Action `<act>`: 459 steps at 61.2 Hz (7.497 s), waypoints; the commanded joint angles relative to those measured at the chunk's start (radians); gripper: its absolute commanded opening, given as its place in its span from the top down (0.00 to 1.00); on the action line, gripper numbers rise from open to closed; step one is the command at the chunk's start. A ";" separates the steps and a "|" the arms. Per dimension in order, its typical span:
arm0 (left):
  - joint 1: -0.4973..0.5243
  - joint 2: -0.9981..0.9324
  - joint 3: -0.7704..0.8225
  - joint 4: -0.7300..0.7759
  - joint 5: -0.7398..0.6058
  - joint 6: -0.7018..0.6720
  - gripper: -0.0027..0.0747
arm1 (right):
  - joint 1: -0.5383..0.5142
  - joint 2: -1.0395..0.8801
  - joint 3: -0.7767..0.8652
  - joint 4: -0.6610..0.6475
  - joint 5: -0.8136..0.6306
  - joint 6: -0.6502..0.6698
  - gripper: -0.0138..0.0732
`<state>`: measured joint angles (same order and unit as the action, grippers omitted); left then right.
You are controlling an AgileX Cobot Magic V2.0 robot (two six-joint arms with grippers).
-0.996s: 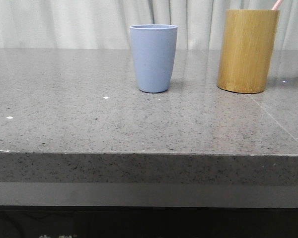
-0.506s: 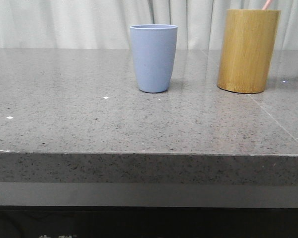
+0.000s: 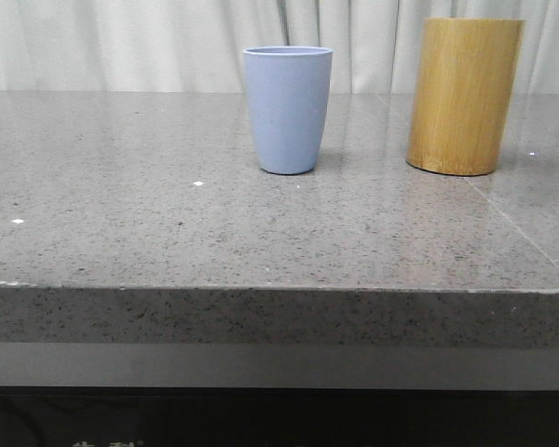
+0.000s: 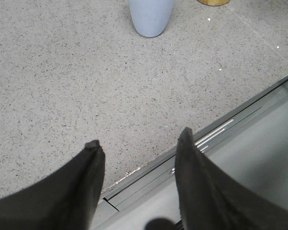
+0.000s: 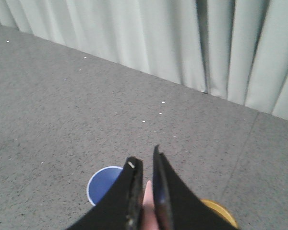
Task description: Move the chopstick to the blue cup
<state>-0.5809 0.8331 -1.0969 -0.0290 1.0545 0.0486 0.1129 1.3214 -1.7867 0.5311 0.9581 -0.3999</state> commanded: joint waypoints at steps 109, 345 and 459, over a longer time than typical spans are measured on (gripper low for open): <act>-0.008 -0.003 -0.022 -0.014 -0.127 -0.010 0.52 | 0.315 -0.228 0.306 -0.538 0.006 0.474 0.40; 0.510 -0.863 1.113 -0.103 -1.136 -0.015 0.99 | 0.315 -0.658 0.766 -0.632 -0.084 0.538 0.92; 0.510 -0.860 1.113 -0.103 -1.136 -0.015 0.99 | -0.108 -1.352 1.810 -0.461 -1.015 0.420 0.92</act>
<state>-0.0701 -0.0035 0.0038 -0.1233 -0.0077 0.0405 0.0112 -0.0107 0.0262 0.0640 0.0358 0.0782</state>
